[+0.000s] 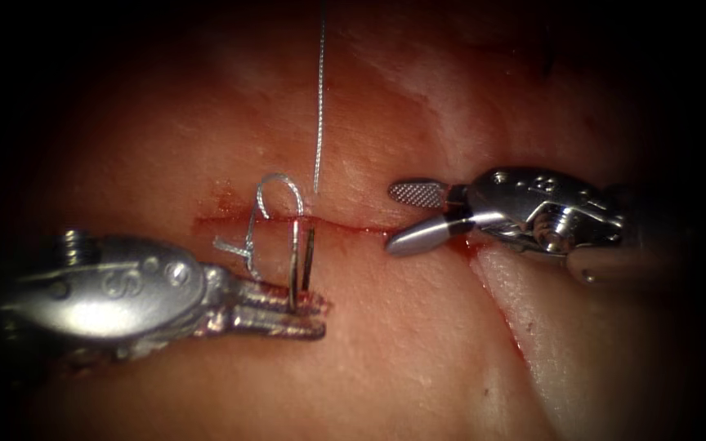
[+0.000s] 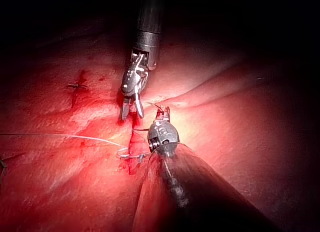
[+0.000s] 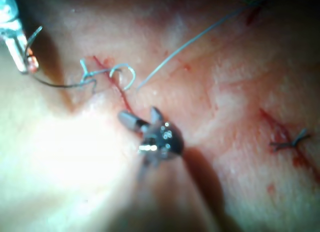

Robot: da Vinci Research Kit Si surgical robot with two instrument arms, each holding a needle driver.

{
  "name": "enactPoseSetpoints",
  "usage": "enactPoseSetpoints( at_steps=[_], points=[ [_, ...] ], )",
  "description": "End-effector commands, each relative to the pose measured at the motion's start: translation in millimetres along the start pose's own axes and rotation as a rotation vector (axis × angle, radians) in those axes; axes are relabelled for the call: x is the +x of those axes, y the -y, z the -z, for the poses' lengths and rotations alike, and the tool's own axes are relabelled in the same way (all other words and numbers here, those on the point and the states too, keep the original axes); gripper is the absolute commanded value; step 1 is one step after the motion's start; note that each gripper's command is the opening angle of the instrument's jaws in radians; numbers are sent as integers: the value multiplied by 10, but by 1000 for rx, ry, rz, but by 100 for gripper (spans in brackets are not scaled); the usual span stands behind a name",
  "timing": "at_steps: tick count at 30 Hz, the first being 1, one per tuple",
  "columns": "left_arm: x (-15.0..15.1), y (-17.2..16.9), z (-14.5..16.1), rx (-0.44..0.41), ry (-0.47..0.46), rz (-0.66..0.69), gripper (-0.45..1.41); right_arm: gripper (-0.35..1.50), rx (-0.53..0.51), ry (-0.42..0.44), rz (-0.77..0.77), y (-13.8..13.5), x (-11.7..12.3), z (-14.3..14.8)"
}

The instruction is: Wound Closure

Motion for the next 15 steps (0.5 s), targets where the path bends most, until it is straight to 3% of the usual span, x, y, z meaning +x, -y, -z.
enactPoseSetpoints(
  at_steps=[1, 5, 8, 12, 15],
  points=[
    [2, 5, -2, 9, -10, -10, -45, 98, 11, -8, 17, 15, 8, 0],
    [31, 22, 18, 53, -44, -59, -45, 108, 20, -34, 103, 43, 21, 6],
    [70, 45, 33, 82, -51, -111, -45, 108, 10, -43, 134, 63, 25, -7],
    [97, 63, 45, 106, -76, -135, -45, 91, -23, -64, 146, 66, 29, -22],
    [98, 65, 50, 123, -89, -138, -45, 78, -60, -92, 140, 65, 32, -30]
  ],
)
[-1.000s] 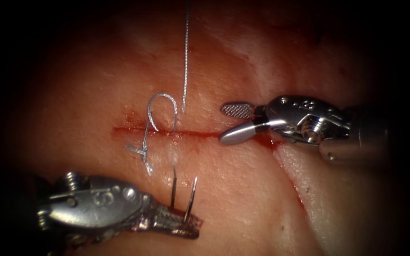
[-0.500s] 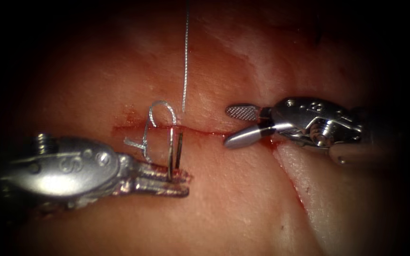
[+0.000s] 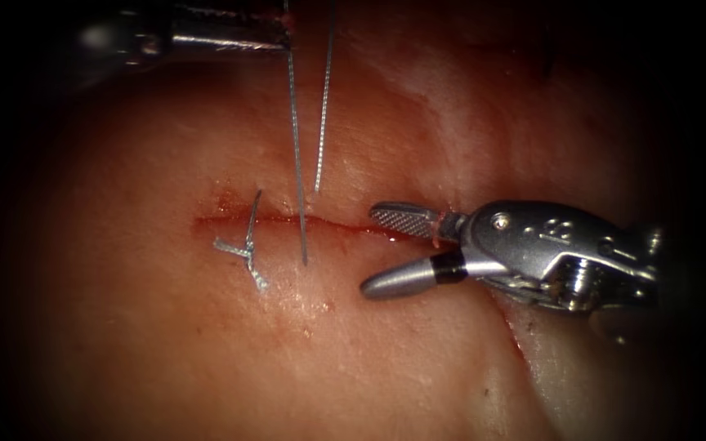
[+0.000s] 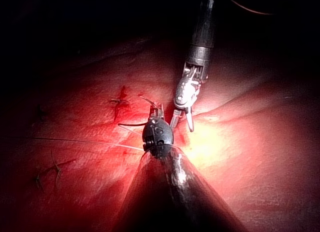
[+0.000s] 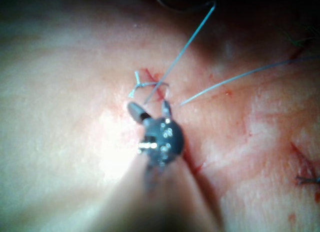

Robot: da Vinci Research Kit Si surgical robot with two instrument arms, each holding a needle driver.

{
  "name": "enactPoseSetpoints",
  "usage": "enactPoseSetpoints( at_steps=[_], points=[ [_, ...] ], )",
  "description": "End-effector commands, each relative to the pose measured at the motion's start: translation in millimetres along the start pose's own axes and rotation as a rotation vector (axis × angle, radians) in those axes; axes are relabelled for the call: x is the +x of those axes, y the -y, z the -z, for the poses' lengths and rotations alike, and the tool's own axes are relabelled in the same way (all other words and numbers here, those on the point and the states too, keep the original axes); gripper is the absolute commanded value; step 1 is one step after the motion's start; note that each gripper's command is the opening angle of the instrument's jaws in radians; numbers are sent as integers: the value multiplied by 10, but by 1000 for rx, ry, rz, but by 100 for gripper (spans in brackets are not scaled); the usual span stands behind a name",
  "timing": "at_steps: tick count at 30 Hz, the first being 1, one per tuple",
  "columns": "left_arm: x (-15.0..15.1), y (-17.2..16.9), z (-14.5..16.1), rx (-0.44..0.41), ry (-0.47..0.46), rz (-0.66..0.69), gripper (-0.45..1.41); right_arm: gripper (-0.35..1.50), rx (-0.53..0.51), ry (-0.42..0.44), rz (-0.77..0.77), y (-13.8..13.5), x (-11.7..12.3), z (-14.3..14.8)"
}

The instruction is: Wound Closure

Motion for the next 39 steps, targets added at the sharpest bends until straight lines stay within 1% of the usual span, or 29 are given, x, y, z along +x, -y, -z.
enactPoseSetpoints(
  at_steps=[1, 9, 14, 17, 18, 22, 25, 31, 36, 38, 39],
  points=[
    [-6, -1, -6, 1, -1, -3, -45, 76, -7, -10, -4, 0, -2, -14],
    [-52, -22, -13, 33, 4, -41, -45, 54, -28, -20, 2, 7, -12, -30],
    [-70, -24, -16, 35, 2, -61, -45, 39, -35, -20, 9, 13, -18, -40],
    [-72, -24, -14, 37, 3, -62, -45, 39, -33, 2, 20, 16, -28, -51],
    [-71, -24, -12, 38, 4, -60, -45, 39, -33, 9, 27, 16, -35, -58],
    [-71, -24, -10, 41, 2, -58, -45, 37, -33, 9, 37, 13, -40, -65],
    [-72, -24, -9, 43, 3, -58, -45, 37, -34, 9, 37, 11, -40, -65],
    [-72, -25, -9, 46, 1, -57, -45, 26, -35, 12, 27, 11, -42, -67],
    [-72, -25, -7, 43, 0, -57, -45, 27, -33, 12, 24, 10, -40, -58],
    [-72, -24, -5, 43, 1, -56, -45, 31, -36, 12, 20, 9, -42, -58],
    [-72, -24, -5, 43, 1, -56, -45, 36, -37, 12, 9, 8, -43, -59]
  ],
)
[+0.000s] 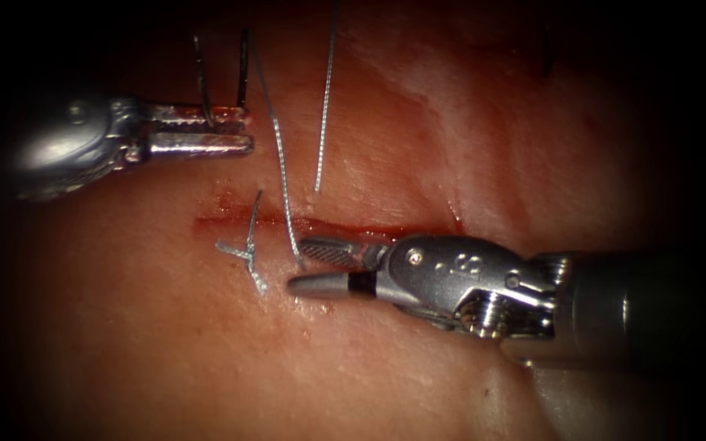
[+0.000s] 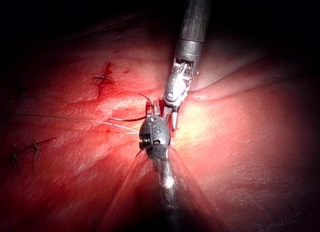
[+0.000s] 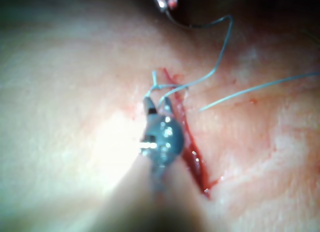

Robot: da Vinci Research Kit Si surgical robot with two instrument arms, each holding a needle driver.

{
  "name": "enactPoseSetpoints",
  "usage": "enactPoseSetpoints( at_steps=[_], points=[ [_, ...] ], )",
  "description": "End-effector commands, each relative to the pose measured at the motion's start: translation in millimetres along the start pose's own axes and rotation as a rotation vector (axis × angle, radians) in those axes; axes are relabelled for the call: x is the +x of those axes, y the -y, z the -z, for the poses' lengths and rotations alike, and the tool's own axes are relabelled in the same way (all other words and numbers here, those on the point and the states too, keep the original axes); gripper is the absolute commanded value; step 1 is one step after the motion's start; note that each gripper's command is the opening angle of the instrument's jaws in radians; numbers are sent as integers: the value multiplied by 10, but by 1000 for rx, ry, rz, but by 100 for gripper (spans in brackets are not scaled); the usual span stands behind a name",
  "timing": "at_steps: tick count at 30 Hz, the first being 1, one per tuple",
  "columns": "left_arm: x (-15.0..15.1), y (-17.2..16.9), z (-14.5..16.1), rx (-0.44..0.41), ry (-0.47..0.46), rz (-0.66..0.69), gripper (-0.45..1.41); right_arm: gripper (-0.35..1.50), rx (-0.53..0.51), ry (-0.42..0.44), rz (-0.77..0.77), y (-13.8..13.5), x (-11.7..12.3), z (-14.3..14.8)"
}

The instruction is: Wound Closure

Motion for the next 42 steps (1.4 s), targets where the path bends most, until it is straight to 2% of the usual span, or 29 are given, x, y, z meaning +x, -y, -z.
enactPoseSetpoints(
  at_steps=[1, 5, 8, 11, 13, 14, 15, 16, 17, 18, 19, 24, 32, 37, 42],
  points=[
    [-3, 0, -7, -2, -2, -1, -45, 42, 0, -1, -12, 0, -6, -11],
    [2, -4, -5, 3, -3, 3, -45, 84, 2, 0, -30, 0, -12, -19],
    [9, -10, -6, 7, -4, 9, -45, 88, 6, 2, -33, 2, -14, -23],
    [16, -15, -7, 4, -7, 21, -45, 83, 10, 3, -38, 2, -14, -27],
    [19, -17, -8, 3, -8, 23, -45, 69, 15, 4, -38, 2, -15, -28],
    [19, -17, -8, 1, -8, 23, -45, 39, 22, 5, -38, 3, -14, -27],
    [19, -17, -8, 1, -8, 23, -45, 39, 22, 5, -38, 3, -14, -27],
    [18, -17, -8, 0, -9, 22, -45, 27, 23, 5, -39, 4, -13, -26],
    [18, -16, -8, -1, -9, 22, -45, 9, 33, 6, -39, 4, -12, -25],
    [17, -15, -7, -1, -9, 21, -45, -25, 46, 14, -39, 5, -12, -23],
    [16, -15, -7, -2, -9, 20, -45, -35, 56, 21, -38, 5, -11, -21],
    [8, -15, -10, 1, -9, 14, -45, -35, 80, 66, -32, 12, -12, 1],
    [-14, -31, -18, -15, -38, -6, -45, -35, 120, 78, -33, 33, -3, 38],
    [-26, -45, -21, -37, -52, -21, -45, -35, 149, 68, -61, 65, 33, 55],
    [-28, -44, -21, -39, -66, -22, -45, -35, 159, 12, -55, 84, 62, 47]
  ],
)
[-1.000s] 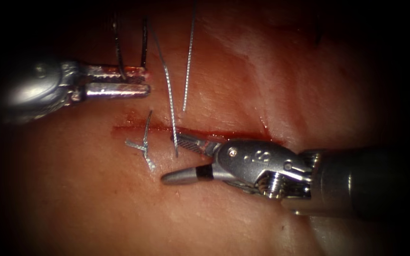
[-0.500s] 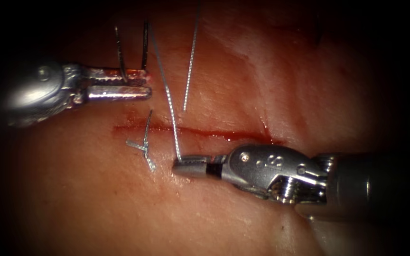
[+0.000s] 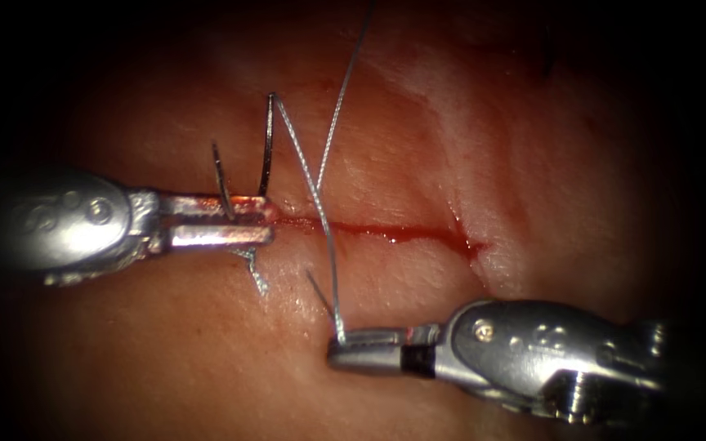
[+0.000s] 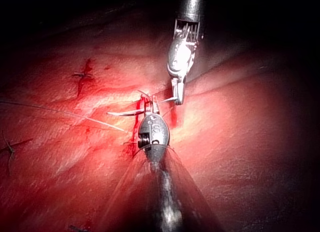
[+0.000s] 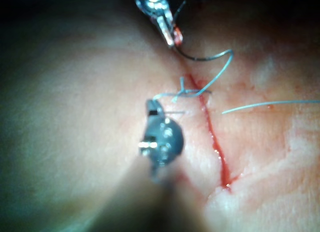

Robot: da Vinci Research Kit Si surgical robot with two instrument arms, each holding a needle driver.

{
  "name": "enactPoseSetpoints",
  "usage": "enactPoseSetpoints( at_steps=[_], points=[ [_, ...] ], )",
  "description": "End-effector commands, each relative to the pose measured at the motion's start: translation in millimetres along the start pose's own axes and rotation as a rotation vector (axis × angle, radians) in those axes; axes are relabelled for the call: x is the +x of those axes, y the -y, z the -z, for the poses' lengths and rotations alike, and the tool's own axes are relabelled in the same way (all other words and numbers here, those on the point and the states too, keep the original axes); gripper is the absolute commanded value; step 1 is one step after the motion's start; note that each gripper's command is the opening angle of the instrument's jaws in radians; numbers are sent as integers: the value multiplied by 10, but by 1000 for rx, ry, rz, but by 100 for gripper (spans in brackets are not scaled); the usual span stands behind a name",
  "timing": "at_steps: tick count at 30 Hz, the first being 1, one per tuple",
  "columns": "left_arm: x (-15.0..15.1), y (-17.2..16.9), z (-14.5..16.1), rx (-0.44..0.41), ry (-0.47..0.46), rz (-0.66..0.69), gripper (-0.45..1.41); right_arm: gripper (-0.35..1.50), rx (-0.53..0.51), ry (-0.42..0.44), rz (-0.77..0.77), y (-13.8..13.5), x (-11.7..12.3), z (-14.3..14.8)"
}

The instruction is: Wound Closure

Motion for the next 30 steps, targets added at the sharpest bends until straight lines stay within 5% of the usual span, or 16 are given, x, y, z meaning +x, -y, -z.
enactPoseSetpoints(
  at_steps=[1, 2, 3, 4, 6, 8, 16, 30],
  points=[
    [-5, 0, -6, -1, -1, 0, -45, -35, 4, -20, 0, 5, 4, -18],
    [-5, 1, -4, -3, -1, 0, -45, -35, 4, -35, 6, 5, 5, -21],
    [-5, 3, 1, -5, -4, 1, -45, 24, 3, -65, 23, 0, 3, -25],
    [-5, 3, 1, -5, -4, 1, -45, 24, 3, -65, 23, 0, 3, -25],
    [-4, 9, 11, 17, 1, -3, -45, 84, -5, -81, 37, -8, -3, -25],
    [-3, 18, 24, 41, -1, -3, -45, 113, -31, -84, 46, -18, -11, -20],
    [-7, 50, 77, 144, -1, 19, -45, 114, -83, -68, 61, -48, -36, -5],
    [-7, 47, 71, 148, -3, 16, -45, 96, -192, -46, 74, -97, -61, -51]
  ],
)
